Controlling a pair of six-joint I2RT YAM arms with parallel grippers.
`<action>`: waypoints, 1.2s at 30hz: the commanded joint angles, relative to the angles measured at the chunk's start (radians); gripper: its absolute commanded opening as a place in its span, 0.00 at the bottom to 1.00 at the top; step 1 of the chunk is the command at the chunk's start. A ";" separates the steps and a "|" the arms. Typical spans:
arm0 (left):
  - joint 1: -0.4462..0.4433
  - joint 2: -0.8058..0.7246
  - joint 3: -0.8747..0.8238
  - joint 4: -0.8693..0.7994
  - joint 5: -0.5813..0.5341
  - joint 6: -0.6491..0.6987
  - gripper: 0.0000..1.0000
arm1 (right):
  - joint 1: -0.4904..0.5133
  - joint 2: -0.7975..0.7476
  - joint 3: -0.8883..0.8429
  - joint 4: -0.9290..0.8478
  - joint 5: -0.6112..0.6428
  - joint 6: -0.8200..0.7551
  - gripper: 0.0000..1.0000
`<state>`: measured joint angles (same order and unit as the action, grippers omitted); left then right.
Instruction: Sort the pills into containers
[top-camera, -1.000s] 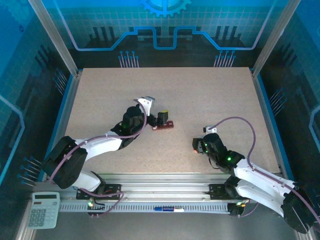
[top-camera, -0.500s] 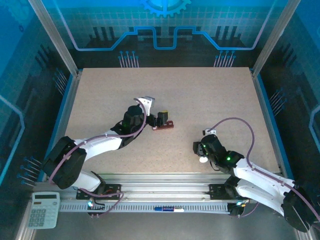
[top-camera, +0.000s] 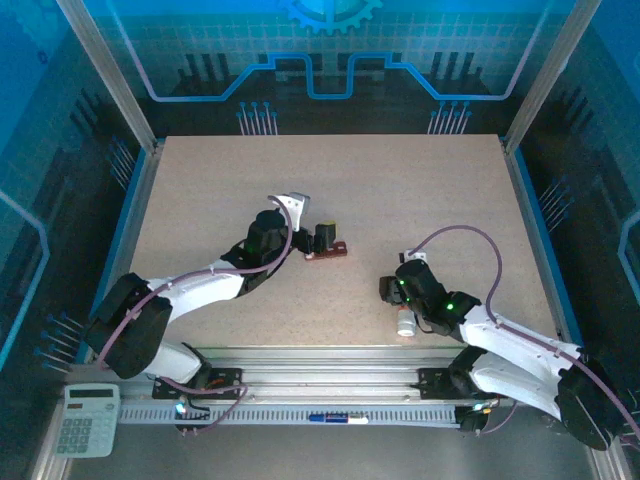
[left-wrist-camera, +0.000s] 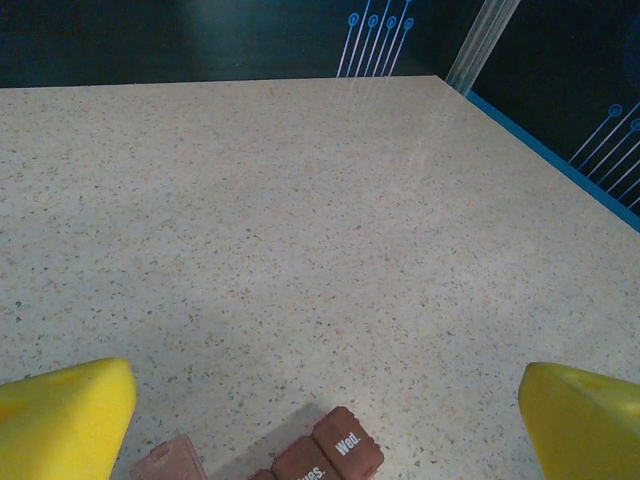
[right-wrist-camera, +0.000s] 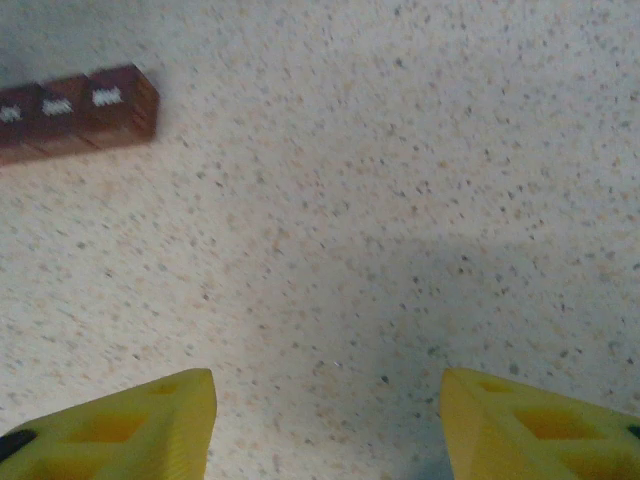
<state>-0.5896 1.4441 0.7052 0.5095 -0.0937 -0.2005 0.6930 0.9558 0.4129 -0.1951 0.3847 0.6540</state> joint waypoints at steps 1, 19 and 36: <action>0.009 -0.034 0.030 -0.022 -0.008 0.025 0.99 | -0.003 0.004 0.060 -0.034 -0.012 0.004 0.65; 0.008 -0.068 0.017 -0.157 0.004 -0.083 0.99 | -0.035 0.064 0.262 -0.347 -0.073 0.083 0.76; 0.004 -0.090 0.023 -0.219 0.058 -0.136 0.99 | -0.011 -0.120 0.122 -0.708 -0.114 0.318 0.73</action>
<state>-0.5900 1.3437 0.7158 0.2924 -0.0628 -0.3126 0.6689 0.8337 0.5526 -0.8162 0.2848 0.9028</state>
